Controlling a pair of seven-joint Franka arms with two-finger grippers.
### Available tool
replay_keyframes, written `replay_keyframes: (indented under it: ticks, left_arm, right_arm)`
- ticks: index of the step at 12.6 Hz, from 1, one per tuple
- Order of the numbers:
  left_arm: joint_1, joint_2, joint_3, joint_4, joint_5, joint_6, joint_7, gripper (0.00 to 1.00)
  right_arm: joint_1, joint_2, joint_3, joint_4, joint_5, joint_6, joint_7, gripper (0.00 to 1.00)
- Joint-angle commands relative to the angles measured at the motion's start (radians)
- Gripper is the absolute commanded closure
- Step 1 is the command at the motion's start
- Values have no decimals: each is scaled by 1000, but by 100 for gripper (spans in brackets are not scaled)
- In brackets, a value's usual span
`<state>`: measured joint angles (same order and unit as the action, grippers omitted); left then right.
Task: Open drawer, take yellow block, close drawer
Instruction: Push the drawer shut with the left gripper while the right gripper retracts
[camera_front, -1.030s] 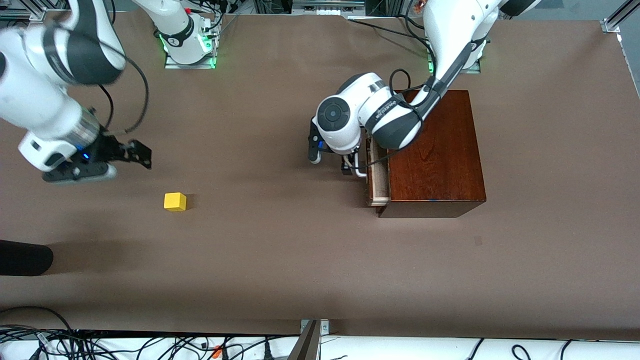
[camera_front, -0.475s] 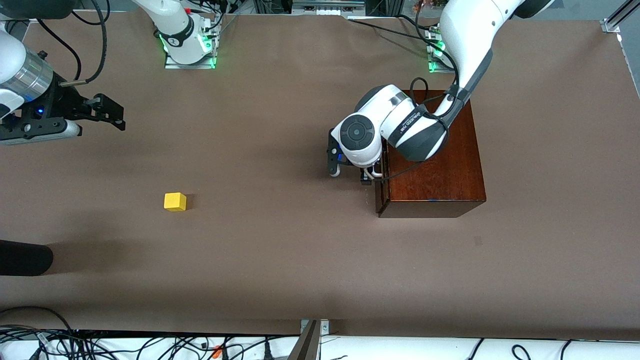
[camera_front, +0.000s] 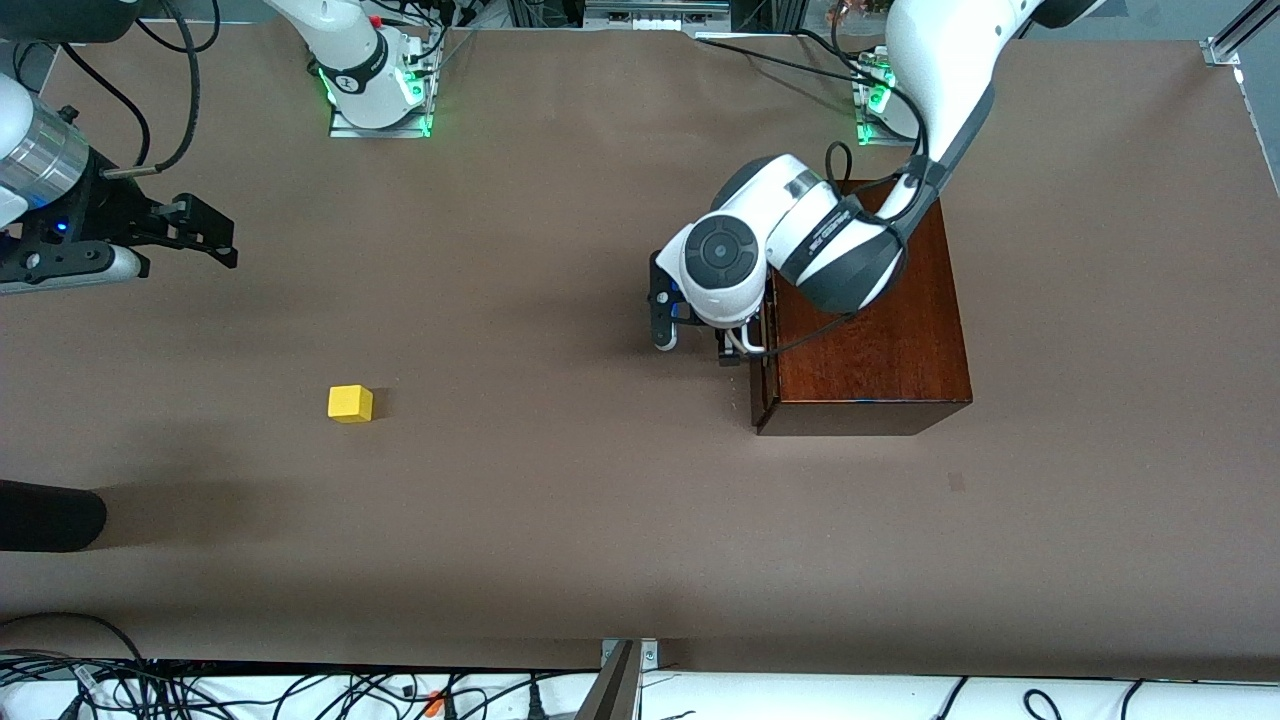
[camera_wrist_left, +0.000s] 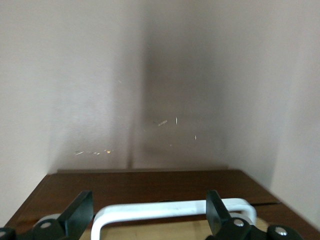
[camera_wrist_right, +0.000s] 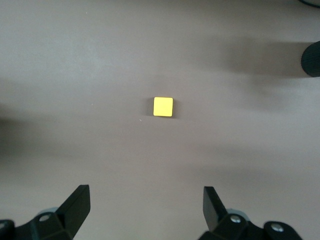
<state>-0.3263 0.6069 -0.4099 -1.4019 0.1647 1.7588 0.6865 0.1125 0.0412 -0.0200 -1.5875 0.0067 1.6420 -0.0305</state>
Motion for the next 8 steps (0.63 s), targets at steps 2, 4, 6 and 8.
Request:
replay_keyframes:
  ticks: [2, 4, 6, 8]
  left_arm:
    - [70, -148, -4, -8, -59, -113, -265, 0]
    - [113, -205, 0, 24, -65, -201, -375, 0]
    - [179, -226, 5, 79, -56, -297, -444, 0]
    - [263, -240, 2, 98, -53, -357, -443, 0]
  right_arm:
    - [-5, 19, 11, 41, 1, -30, 17, 0]
    - [-5, 19, 9, 41, 1, -31, 6, 0]
    - [-5, 19, 6, 41, 1, -62, 4, 0]
    - [-7, 19, 5, 40, 15, -65, 3, 0]
